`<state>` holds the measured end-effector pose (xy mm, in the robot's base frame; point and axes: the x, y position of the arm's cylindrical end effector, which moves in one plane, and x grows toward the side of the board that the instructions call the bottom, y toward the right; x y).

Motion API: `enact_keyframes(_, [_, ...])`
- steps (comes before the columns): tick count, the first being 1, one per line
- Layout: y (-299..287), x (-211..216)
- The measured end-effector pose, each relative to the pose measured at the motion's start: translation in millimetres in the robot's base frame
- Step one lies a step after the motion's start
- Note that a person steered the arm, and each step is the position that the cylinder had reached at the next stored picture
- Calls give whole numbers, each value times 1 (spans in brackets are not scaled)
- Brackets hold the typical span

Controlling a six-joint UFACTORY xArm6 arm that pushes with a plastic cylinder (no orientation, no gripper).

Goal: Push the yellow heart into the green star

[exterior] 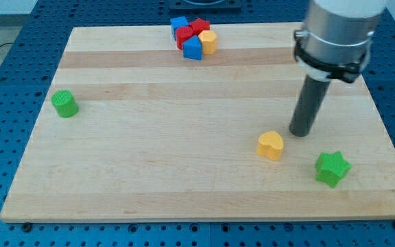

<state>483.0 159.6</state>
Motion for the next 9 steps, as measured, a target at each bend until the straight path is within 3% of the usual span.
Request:
enact_keyframes(2, [-91, -13])
enact_keyframes(3, [-116, 16])
enact_keyframes(4, [-92, 46])
enact_keyframes(6, [-14, 50])
enact_keyframes(7, [-11, 50])
enact_keyframes(9, [-99, 53])
